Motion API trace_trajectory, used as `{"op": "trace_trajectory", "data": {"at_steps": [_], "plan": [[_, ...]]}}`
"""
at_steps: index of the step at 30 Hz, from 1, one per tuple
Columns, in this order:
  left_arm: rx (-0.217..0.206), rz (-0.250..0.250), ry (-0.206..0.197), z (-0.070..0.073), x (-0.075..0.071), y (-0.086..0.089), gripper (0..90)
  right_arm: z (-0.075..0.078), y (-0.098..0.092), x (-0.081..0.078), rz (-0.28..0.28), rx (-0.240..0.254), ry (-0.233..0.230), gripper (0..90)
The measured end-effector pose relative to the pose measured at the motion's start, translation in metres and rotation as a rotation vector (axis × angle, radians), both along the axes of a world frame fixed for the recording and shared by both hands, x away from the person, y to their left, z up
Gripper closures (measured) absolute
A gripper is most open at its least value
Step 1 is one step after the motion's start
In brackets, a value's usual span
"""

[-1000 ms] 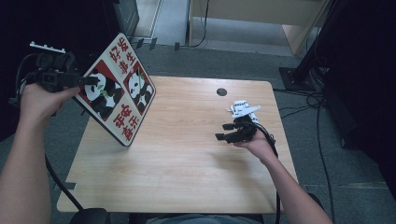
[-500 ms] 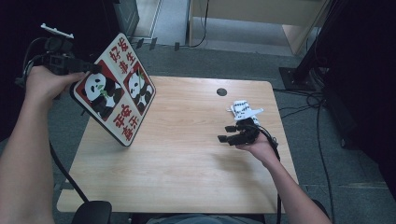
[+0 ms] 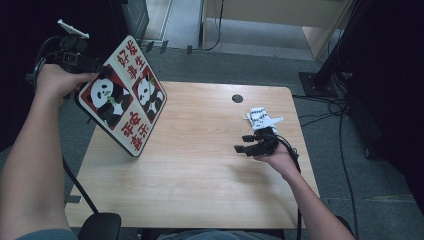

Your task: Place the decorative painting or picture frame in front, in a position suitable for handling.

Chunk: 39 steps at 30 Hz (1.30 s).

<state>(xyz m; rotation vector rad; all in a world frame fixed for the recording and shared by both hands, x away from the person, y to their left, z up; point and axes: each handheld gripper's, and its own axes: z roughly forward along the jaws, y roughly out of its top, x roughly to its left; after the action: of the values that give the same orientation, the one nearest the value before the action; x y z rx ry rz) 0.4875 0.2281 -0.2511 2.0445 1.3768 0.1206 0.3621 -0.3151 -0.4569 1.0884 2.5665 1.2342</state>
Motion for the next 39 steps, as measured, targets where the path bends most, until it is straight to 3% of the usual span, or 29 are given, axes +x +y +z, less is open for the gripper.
{"op": "trace_trajectory", "data": {"at_steps": [4, 5, 10, 16, 17, 20, 25, 30, 39], "plan": [[0.019, 0.027, 0.036, 0.004, 0.001, -0.002, 78.0, -0.001, -0.002, 0.001, -0.007, 0.002, 0.001, 39.2], [0.011, 0.062, 0.068, 0.006, 0.001, -0.003, 78.8, -0.001, -0.003, 0.002, -0.013, 0.005, 0.007, 39.2], [-0.017, 0.093, 0.082, 0.009, 0.001, -0.005, 79.8, -0.001, -0.01, 0.003, -0.029, 0.018, 0.009, 39.3], [0.03, 0.089, 0.059, 0.018, -0.002, -0.016, 79.8, 0.0, -0.019, 0.004, -0.061, 0.031, 0.013, 40.4], [0.05, 0.077, 0.044, 0.024, -0.005, -0.022, 79.6, 0.0, -0.023, 0.004, -0.071, 0.036, 0.007, 40.5], [0.057, 0.05, 0.03, 0.031, -0.008, -0.027, 79.7, 0.0, -0.026, 0.004, -0.086, 0.041, 0.008, 40.4], [0.028, -0.018, 0.005, 0.046, -0.02, -0.048, 79.8, 0.001, -0.033, 0.005, -0.124, 0.048, 0.006, 40.4], [0.005, -0.036, 0.012, 0.048, -0.027, -0.059, 79.9, 0.002, -0.034, 0.005, -0.133, 0.053, -0.002, 40.3], [0.059, -0.148, 0.023, 0.049, -0.043, -0.107, 79.8, 0.002, -0.039, 0.006, -0.154, 0.05, -0.009, 40.6]]}}
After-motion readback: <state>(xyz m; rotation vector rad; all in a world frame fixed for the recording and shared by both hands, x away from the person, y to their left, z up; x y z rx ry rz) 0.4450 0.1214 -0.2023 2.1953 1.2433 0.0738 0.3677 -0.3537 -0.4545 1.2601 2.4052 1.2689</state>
